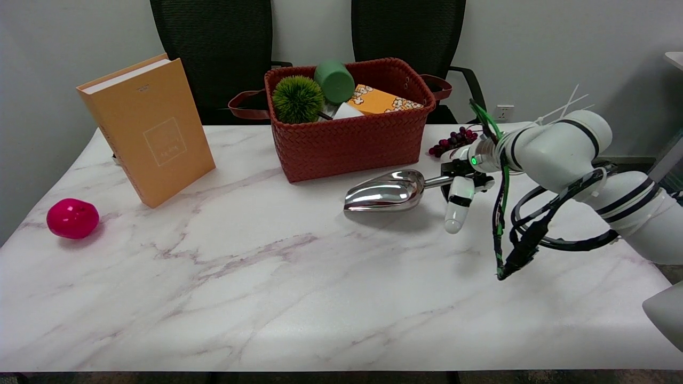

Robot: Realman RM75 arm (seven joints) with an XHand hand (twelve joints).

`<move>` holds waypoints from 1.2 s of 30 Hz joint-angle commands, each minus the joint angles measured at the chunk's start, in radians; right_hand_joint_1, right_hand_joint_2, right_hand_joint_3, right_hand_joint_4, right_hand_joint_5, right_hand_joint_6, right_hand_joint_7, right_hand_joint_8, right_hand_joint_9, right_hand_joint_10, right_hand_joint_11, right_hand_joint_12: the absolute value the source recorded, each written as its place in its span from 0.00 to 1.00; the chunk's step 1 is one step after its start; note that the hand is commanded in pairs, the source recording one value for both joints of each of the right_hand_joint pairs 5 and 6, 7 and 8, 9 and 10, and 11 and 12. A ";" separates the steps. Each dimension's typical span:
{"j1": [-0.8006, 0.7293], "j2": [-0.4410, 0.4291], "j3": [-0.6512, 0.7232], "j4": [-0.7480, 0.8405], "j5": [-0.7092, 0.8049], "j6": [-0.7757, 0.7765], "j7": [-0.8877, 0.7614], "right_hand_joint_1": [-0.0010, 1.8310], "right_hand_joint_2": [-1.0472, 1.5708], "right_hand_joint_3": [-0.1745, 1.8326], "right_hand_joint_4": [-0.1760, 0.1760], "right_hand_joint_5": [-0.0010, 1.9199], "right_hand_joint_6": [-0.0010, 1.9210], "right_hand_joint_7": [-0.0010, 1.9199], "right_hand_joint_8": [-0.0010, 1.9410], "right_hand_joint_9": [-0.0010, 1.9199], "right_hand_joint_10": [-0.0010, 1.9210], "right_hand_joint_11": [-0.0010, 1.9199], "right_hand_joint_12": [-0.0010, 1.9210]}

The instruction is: Pick up the stainless steel scoop.

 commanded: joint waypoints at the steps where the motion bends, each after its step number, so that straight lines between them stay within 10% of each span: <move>1: -0.052 -0.025 -0.002 -0.006 -0.140 0.123 0.004 0.63 0.16 0.39 0.50 0.59 0.59 0.98 0.97 0.88 0.88 0.94 0.94; 17: -0.070 -0.032 0.030 -0.023 -0.115 0.130 0.052 0.65 0.15 0.62 0.50 0.55 0.54 0.94 0.93 0.86 0.86 0.96 0.96; 36: -0.077 -0.029 0.081 -0.027 -0.021 0.132 0.043 0.59 0.08 0.51 0.50 0.88 0.88 1.00 0.99 0.95 0.95 1.00 1.00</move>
